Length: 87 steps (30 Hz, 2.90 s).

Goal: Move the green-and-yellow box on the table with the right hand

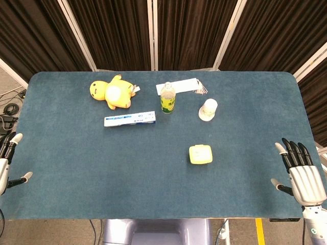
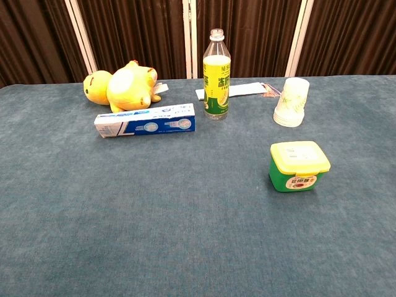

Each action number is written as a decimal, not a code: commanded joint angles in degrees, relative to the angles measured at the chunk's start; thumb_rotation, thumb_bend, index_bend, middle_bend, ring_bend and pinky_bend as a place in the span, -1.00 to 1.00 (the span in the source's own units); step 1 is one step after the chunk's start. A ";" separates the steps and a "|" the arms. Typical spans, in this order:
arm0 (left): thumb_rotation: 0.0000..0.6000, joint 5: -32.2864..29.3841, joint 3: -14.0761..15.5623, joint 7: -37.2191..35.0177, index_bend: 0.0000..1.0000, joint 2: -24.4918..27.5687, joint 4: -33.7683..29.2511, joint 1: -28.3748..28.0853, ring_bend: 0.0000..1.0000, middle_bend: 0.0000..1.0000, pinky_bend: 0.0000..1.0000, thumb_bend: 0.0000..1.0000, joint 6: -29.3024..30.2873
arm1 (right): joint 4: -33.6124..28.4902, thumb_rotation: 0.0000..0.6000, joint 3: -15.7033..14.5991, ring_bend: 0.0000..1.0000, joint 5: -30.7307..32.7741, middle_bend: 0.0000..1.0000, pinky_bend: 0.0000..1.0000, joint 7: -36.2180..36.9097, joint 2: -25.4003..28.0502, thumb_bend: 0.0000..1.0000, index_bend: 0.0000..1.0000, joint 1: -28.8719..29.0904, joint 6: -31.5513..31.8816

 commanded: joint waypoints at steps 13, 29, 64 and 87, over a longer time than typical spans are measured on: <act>1.00 -1.63 -0.52 1.20 -1.00 -0.87 0.66 -0.74 -1.00 -1.00 -1.00 -1.00 -1.48 | -0.41 1.00 -2.29 -1.00 -5.31 -1.00 -1.00 3.80 0.43 -1.00 -1.00 6.51 -11.70; 1.00 -5.35 -1.53 1.71 -1.00 -2.22 2.50 -2.04 -1.00 -1.00 -1.00 -1.00 -4.55 | -1.26 1.00 3.17 -1.00 -0.72 -1.00 -0.80 -1.78 -7.97 -1.00 -1.00 22.58 -34.00; 1.00 -7.07 -1.63 1.76 -1.00 -2.85 3.48 -2.67 -1.00 -1.00 -1.00 -1.00 -6.08 | -3.92 1.00 7.25 -0.21 12.38 -0.09 -0.18 5.28 -9.59 -0.04 -0.27 28.93 -44.42; 1.00 -7.80 -1.49 2.48 -1.00 -2.96 3.24 -2.90 -1.00 -1.00 -1.00 -1.00 -6.69 | -3.28 1.00 5.74 -1.00 19.59 -1.00 -1.00 14.91 0.71 -0.57 -1.00 37.82 -66.66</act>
